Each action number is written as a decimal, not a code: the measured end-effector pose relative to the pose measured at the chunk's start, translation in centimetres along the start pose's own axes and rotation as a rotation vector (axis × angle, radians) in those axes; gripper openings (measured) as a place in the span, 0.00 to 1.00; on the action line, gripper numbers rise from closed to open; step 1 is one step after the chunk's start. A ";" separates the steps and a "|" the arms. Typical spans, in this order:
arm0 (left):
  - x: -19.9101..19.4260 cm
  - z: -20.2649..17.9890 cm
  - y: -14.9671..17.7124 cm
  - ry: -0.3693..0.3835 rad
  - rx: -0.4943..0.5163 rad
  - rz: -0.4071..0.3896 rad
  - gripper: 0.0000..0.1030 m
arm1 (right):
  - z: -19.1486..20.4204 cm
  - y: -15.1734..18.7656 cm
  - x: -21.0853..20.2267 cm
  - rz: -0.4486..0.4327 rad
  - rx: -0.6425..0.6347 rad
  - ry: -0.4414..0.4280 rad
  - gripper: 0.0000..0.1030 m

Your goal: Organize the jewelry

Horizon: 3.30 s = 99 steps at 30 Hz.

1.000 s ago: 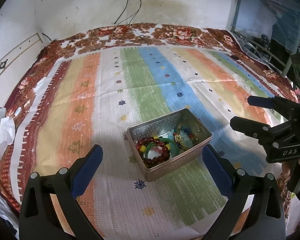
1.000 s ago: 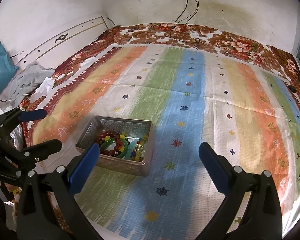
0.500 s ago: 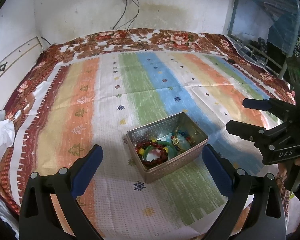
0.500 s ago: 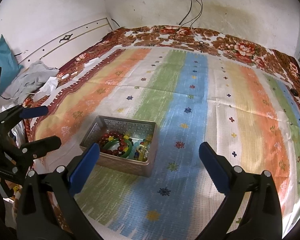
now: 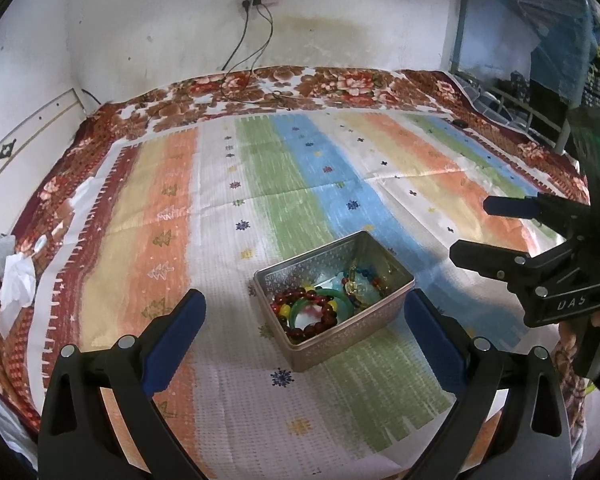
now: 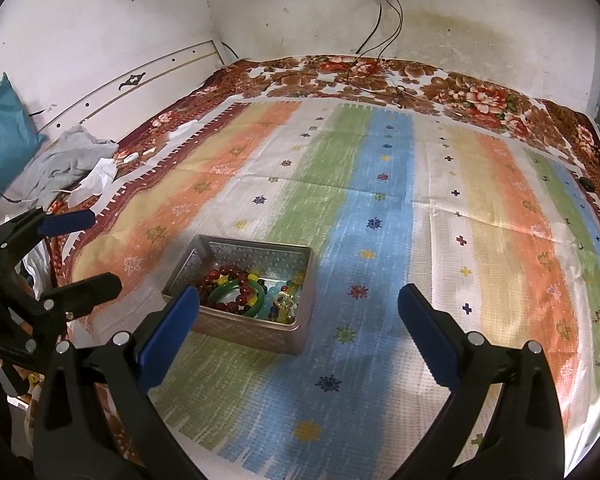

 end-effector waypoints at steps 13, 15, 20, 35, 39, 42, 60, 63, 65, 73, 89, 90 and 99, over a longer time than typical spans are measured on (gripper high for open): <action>0.0 -0.2 0.2 0.005 -0.011 0.007 0.95 | 0.0 0.1 -0.1 0.002 -0.006 -0.005 0.95; 0.0 -0.1 0.2 0.004 -0.007 0.008 0.95 | 0.0 0.1 -0.2 0.003 -0.012 -0.008 0.95; 0.0 -0.1 0.2 0.005 -0.008 0.009 0.95 | 0.0 0.1 -0.2 0.008 -0.015 -0.018 0.95; -0.1 0.1 0.4 0.012 -0.013 0.016 0.95 | 0.4 0.3 -0.4 0.020 -0.031 -0.038 0.95; -0.1 0.1 0.4 0.012 -0.012 0.016 0.95 | 0.4 0.3 -0.4 0.019 -0.030 -0.038 0.95; -0.1 0.1 0.5 0.013 -0.012 0.017 0.95 | 0.4 0.3 -0.4 0.019 -0.031 -0.038 0.95; 0.0 -0.1 0.7 0.010 -0.012 0.019 0.95 | 0.4 0.2 -0.5 0.019 -0.032 -0.035 0.95; 0.0 0.0 0.6 0.011 -0.015 0.019 0.95 | 0.4 0.2 -0.4 0.018 -0.034 -0.035 0.95; 0.0 -0.1 0.6 0.010 -0.011 0.019 0.95 | 0.4 0.2 -0.4 0.019 -0.033 -0.035 0.95; 0.0 -0.3 0.8 -0.021 0.006 0.010 0.95 | 0.4 0.2 -0.5 0.020 -0.033 -0.034 0.95; 0.2 -0.7 0.8 -0.030 0.009 0.016 0.95 | -0.4 0.5 -0.6 0.025 -0.027 -0.030 0.95; 0.2 -0.7 0.7 -0.026 0.003 0.018 0.95 | -0.4 0.5 -0.6 0.025 -0.027 -0.029 0.95; 0.0 -0.5 0.6 -0.024 0.001 0.012 0.95 | -0.6 0.6 -0.8 0.024 -0.029 -0.029 0.95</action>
Point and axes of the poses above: each gripper's, at about its wrist camera, not at the fingertips, and x roughly the way its jaws point, z to its left, y to its underside, the point moved 7 cm from there along x, roughly the way its jaws point, and after that the axes turned 6 degrees about -x, right-handed, at the moved point
